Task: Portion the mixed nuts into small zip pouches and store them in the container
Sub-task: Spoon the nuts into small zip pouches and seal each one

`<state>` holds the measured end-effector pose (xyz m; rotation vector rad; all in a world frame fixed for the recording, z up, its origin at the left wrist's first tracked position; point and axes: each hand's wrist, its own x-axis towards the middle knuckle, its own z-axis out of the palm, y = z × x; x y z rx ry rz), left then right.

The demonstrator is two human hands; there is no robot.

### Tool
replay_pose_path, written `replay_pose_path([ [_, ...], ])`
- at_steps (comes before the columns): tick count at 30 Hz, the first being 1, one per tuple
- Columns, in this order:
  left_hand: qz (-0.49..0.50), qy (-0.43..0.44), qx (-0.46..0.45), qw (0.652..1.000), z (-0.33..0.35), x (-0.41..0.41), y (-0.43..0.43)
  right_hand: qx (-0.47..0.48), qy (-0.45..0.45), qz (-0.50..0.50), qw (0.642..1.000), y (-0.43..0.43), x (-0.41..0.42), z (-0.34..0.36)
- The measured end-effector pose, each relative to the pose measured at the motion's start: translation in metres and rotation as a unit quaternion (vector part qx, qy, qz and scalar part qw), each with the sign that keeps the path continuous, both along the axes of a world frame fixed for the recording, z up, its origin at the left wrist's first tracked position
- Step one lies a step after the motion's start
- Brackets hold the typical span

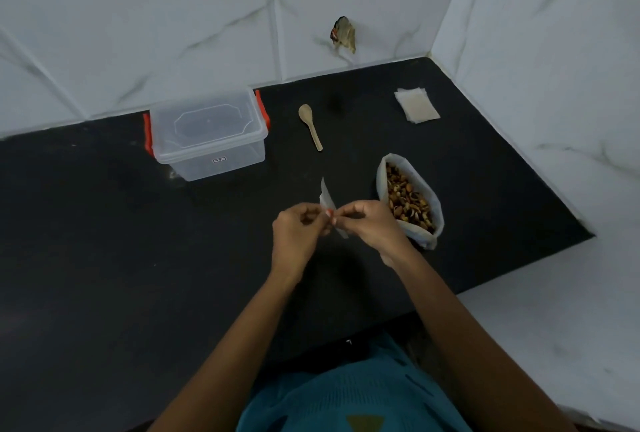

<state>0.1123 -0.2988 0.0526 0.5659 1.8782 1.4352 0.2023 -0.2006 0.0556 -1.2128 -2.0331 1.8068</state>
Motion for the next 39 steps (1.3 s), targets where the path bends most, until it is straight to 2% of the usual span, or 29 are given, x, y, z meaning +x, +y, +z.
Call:
replay_pose_path([
  [3,-0.006,-0.031,0.0,1.0,0.001,-0.002,-0.002,-0.023,0.011,0.004,1.0,0.002,0.003,0.0],
  [6,0.001,-0.019,-0.017,1.0,0.002,0.001,-0.001,-0.025,0.008,0.015,1.0,0.005,0.004,0.001],
  [12,0.041,0.087,-0.094,0.991,0.005,0.007,0.011,0.221,-0.006,0.038,0.975,0.005,0.002,0.001],
  [15,0.054,0.103,-0.132,0.984,0.004,0.006,0.016,0.279,-0.019,0.037,0.959,0.018,0.003,0.003],
  [20,0.05,0.098,-0.112,0.988,0.007,0.005,0.021,0.269,-0.021,0.055,0.961,0.028,-0.003,0.004],
  [25,0.067,0.101,-0.071,0.99,0.006,0.009,0.026,0.238,-0.022,0.115,0.964,0.024,-0.011,0.005],
  [29,0.059,0.083,-0.052,0.993,0.007,0.009,0.03,0.229,-0.012,0.11,0.967,0.023,-0.017,0.005],
  [34,0.044,0.158,-0.097,0.982,0.006,-0.008,0.029,0.231,-0.05,0.051,0.97,0.037,-0.016,0.002],
  [39,0.001,0.276,-0.15,0.949,0.01,-0.009,0.033,0.241,-0.062,0.027,0.968,0.041,-0.018,0.005],
])
